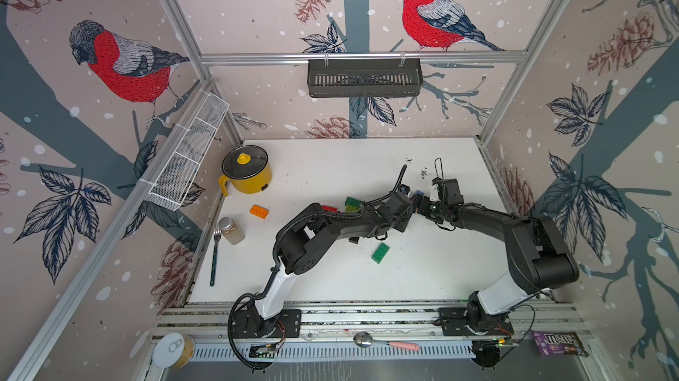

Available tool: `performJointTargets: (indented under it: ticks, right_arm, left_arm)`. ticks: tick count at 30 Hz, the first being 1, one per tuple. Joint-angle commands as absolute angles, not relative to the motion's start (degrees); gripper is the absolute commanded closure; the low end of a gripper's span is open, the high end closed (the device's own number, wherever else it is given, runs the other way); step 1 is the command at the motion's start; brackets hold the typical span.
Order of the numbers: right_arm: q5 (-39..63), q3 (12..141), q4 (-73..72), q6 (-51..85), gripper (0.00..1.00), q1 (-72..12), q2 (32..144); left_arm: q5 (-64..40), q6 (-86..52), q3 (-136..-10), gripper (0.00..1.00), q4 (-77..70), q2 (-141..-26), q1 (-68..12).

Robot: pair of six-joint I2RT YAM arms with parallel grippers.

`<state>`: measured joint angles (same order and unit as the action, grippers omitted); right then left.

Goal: Assemble a small pinwheel with lego
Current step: Assemble the lego brick with the lego brick.

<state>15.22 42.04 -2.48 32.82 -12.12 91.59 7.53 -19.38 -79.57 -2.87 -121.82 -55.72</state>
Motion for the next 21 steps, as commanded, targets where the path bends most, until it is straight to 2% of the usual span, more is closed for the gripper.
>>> performJointTargets:
  ticks: [1,21]
  right_arm:
    - [11.0,42.4,-0.1,32.7,0.07,-12.1,92.1]
    - [5.2,41.2,0.9,33.5,0.12,-12.3,93.9]
  left_arm:
    - [7.4,-18.0,-80.0,1.00,-0.9,-122.1,-56.0]
    - [10.0,-16.1,-83.6,1.00,4.0,-123.9,-56.2]
